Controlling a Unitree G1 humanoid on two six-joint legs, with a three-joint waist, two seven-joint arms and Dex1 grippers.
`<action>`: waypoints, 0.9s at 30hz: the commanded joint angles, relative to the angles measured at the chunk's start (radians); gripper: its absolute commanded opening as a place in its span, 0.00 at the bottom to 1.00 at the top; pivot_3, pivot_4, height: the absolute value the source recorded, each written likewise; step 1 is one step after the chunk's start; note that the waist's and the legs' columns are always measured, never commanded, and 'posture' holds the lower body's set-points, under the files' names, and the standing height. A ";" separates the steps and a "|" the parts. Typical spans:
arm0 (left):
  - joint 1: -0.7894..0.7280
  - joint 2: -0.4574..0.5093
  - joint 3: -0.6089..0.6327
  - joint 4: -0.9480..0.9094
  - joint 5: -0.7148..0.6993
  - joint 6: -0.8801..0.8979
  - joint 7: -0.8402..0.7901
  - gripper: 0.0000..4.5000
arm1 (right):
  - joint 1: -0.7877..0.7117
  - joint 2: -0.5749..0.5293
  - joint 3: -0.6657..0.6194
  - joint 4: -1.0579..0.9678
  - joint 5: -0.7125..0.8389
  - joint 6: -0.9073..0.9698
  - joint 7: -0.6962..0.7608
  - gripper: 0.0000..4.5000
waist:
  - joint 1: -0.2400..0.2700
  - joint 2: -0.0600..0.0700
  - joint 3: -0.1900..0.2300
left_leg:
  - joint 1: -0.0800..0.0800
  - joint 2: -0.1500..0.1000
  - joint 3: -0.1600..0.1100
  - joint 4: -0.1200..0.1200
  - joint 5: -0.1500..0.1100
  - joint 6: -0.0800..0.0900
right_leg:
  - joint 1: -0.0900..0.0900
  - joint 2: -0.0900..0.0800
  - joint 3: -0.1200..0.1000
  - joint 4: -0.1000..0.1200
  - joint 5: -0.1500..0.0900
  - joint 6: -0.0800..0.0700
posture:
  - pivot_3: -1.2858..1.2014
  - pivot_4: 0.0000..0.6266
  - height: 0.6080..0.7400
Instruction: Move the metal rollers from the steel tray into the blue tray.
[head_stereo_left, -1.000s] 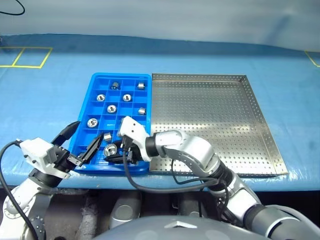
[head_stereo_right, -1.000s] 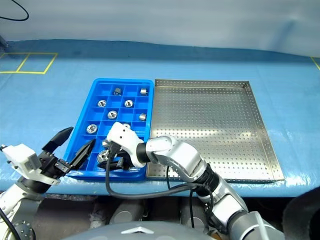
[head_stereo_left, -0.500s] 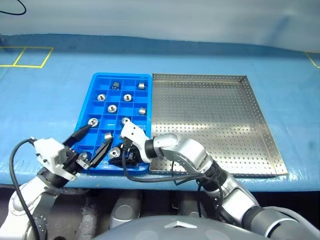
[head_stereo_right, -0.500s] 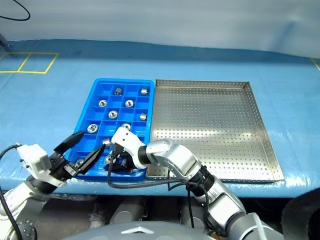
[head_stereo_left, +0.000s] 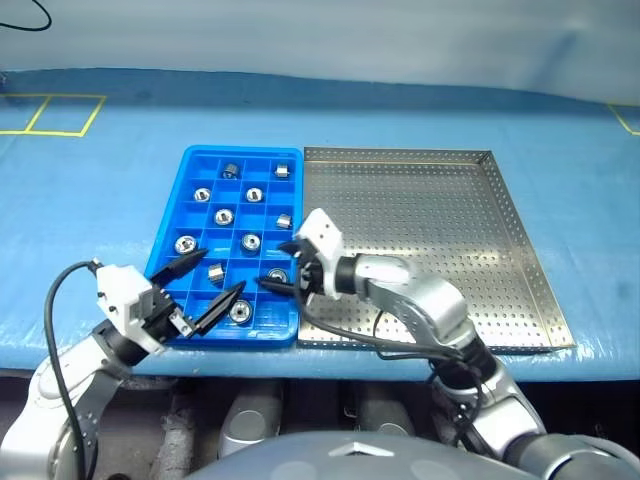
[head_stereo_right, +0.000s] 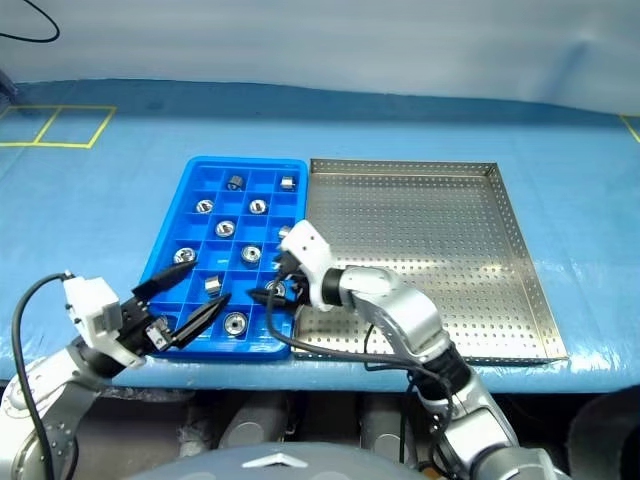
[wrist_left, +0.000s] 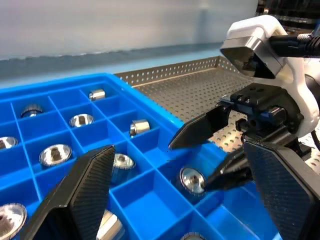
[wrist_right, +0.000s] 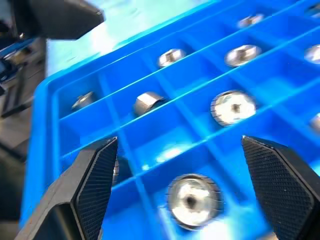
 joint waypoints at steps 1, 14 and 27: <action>-0.062 -0.008 0.001 0.030 0.026 -0.025 0.028 1.00 | 0.089 -0.051 -0.100 -0.130 -0.038 -0.140 -0.034 0.93 | -0.005 0.000 0.000 | 0.000 0.000 0.000 0.000 0.000 0.000 | 0.000 0.000 0.000 0.000 0.000 0.000 | 0.56 0.24 1.00; -0.164 -0.053 -0.022 0.136 0.109 -0.075 0.070 1.00 | 0.431 0.005 -0.271 -0.183 -0.188 -0.523 -0.253 0.93 | -0.045 0.000 0.000 | 0.001 0.001 0.002 0.000 -0.002 -0.001 | 0.000 -0.003 0.002 0.000 -0.001 -0.001 | 0.54 0.24 1.00; -0.121 -0.046 0.004 0.151 0.107 -0.084 0.057 1.00 | 0.546 -0.020 -0.318 -0.222 -0.198 -0.537 -0.269 0.93 | -0.048 0.000 0.000 | 0.001 0.001 0.002 0.002 -0.002 0.000 | 0.001 -0.002 0.002 0.000 -0.001 0.000 | 0.54 0.24 1.00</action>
